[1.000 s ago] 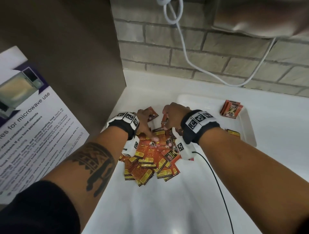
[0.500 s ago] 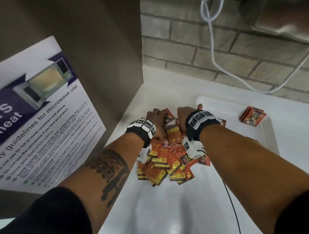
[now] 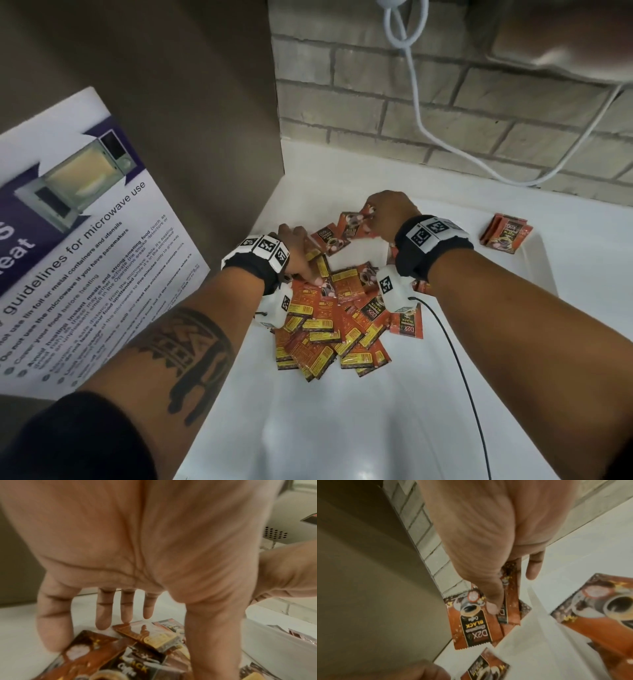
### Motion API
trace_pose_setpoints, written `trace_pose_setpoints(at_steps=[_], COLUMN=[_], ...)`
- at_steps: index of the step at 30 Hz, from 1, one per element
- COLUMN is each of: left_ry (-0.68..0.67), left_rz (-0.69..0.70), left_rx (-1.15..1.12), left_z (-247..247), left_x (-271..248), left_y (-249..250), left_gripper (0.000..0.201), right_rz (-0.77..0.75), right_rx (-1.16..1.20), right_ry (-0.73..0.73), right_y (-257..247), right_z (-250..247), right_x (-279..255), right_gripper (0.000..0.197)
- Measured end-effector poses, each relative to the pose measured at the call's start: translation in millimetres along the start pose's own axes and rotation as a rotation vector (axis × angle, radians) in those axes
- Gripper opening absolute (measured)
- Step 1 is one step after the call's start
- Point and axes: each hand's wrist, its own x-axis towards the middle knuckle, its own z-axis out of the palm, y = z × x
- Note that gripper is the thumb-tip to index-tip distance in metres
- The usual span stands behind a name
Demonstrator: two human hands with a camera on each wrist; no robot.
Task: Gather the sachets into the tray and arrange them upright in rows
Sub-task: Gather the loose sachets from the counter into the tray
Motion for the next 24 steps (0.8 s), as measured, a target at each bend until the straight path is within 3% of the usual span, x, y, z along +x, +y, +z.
trace_pose_setpoints(at_steps=[2,4,7,10,12,20,24], left_ry=[0.003,0.013,0.044,0.046,0.053,0.086,0.060], left_rz=[-0.004,-0.007,-0.014,-0.022,-0.031,0.047,0.113], left_rx=[-0.013,-0.044,-0.102,-0.173,-0.195,-0.237,-0.247], left_z=[1.1,1.9,3.5,5.5,6.1,9.9,7.6], left_x=[-0.8,-1.4,-1.5,-0.3,-0.4,-1.6,1.6], left_y=[-0.1,0.8,1.0,0.2,-0.7,-2.5,1.2], left_gripper=[0.116,0.111,0.103,0.101,0.101,0.121,0.096], right_rz=[-0.025,-0.034,-0.105,-0.091,-0.075,-0.038,-0.018], right_rx=[0.111,0.193,-0.001,-0.133,-0.193,-0.220,-0.189], right_ry=[0.084,0.077,-0.212,-0.468,-0.534,-0.464,-0.393], right_y=[0.8,-2.3,-14.4,-25.2,-29.1,-42.4,-40.8], right_z=[-9.4,-21.0,-30.5,-12.4,6.9,28.7,30.7], right_x=[-4.1,-12.8,-29.6,-38.3,-40.3,-42.0,-43.5], right_gripper=[0.020,0.017,0.011,0.027,0.038,0.019,0.032])
